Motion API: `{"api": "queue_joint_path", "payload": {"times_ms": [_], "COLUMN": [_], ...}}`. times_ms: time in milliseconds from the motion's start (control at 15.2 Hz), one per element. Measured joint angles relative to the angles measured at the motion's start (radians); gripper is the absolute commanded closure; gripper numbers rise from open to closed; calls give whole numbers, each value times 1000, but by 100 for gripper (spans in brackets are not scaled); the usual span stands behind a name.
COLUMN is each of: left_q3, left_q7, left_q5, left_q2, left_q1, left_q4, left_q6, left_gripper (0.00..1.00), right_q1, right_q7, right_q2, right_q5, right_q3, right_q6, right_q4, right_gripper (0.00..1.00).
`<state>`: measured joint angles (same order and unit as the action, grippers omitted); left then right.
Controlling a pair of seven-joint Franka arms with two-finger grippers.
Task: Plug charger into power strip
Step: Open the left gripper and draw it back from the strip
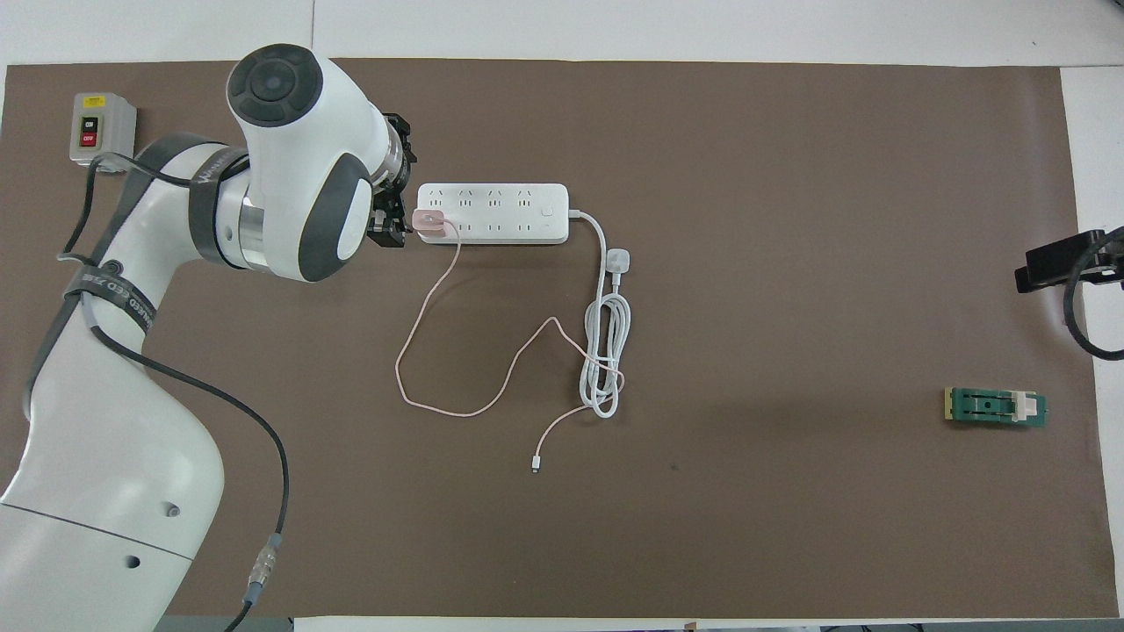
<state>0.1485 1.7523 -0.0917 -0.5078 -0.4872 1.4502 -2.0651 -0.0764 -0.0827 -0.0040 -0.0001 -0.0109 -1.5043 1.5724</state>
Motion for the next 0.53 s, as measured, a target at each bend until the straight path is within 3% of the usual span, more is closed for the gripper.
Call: {"api": "queue_joint_path", "payload": {"times_ms": [197,526], "left_q3": [41,101], "left_q7": [-154,-574], "left_q5": [0,0], "left_q2": [37,107], "left_q1": [7,68], "left_q4": [-25,-33], "left_q6": [37,165], "left_gripper": [0,0], "right_q1": [0,0], "right_q7": [0,0], "right_q2": [0,0], "right_q5": [0,0], "right_q3": [0,0], "right_q6": [0,0], "right_q4": [0,0], "right_gripper": [0,0]}}
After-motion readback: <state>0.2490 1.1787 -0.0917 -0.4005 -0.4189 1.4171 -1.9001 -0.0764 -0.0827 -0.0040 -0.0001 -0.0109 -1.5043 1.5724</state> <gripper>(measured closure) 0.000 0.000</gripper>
